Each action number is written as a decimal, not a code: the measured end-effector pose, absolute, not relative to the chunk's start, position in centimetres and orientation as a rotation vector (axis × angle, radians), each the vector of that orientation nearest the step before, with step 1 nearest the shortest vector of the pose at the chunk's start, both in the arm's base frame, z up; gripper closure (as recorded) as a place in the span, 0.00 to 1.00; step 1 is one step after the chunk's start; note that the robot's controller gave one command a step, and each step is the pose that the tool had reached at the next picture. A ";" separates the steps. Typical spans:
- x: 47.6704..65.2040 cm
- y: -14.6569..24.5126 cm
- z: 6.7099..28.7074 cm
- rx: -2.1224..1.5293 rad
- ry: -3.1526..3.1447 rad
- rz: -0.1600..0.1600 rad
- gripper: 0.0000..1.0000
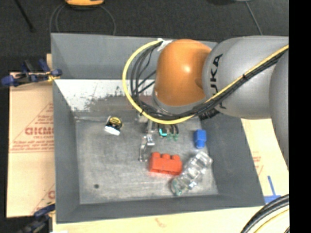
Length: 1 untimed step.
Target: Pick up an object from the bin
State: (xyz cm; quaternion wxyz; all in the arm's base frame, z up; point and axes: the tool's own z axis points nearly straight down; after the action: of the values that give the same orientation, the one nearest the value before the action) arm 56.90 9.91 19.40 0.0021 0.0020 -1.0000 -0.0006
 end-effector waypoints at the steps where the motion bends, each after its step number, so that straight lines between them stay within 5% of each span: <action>1: 54.8 3.6 14.1 0.264 -3.128 0.004 0.00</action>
Offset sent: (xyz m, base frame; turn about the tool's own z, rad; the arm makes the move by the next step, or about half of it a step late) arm -0.0204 -0.0591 -0.0516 -0.1687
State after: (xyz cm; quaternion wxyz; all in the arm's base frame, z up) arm 54.82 3.64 14.10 0.0013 0.0840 -0.9965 0.0014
